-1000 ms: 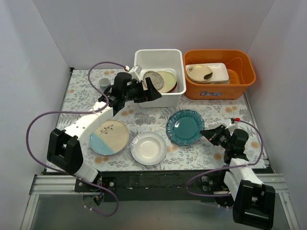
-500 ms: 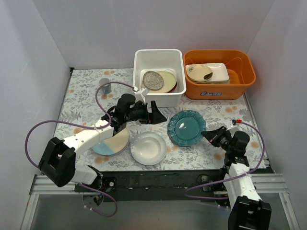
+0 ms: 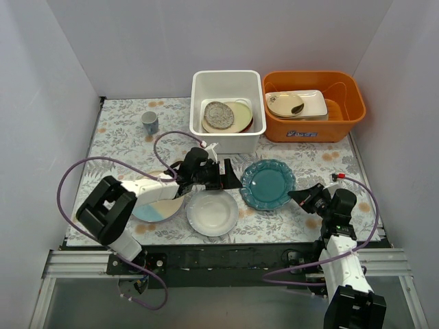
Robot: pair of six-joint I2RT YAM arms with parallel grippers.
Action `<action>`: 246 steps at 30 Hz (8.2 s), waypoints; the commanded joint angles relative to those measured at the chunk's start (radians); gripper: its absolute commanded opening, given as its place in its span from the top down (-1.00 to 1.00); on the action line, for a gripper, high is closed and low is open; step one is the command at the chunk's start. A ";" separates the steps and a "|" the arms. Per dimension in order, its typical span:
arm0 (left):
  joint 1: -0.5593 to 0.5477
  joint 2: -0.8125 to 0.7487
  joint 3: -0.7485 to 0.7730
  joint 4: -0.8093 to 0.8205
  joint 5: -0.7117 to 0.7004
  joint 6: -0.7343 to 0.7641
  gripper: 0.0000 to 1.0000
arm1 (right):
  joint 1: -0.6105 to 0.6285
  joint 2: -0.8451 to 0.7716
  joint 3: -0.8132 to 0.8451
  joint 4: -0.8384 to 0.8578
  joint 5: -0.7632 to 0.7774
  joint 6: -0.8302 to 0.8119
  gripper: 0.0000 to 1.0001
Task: Place the plates into the plastic bin on the countertop
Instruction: Pick up the plate at the center of the board, then place the plate in the plastic bin.
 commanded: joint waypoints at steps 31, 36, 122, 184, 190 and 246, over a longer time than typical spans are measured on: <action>-0.009 0.424 0.135 0.283 0.060 -0.162 -0.19 | -0.015 0.105 -0.102 0.110 -0.030 -0.061 0.97; -0.022 0.472 0.108 0.395 0.112 -0.221 0.03 | -0.015 0.102 -0.103 0.118 -0.044 -0.060 0.97; -0.081 0.382 0.120 0.951 0.299 -0.353 1.00 | -0.026 0.126 -0.156 0.388 -0.283 0.025 0.34; 0.087 -0.011 0.308 0.273 0.067 0.010 1.00 | -0.034 -0.005 -0.134 0.260 -0.254 -0.023 -0.96; 0.120 -0.017 0.342 0.234 0.066 0.019 1.00 | -0.034 -0.004 -0.136 0.260 -0.257 -0.026 -0.96; 0.301 0.136 0.738 -0.008 -0.127 0.035 1.00 | -0.035 0.048 -0.131 0.273 -0.265 -0.053 -0.96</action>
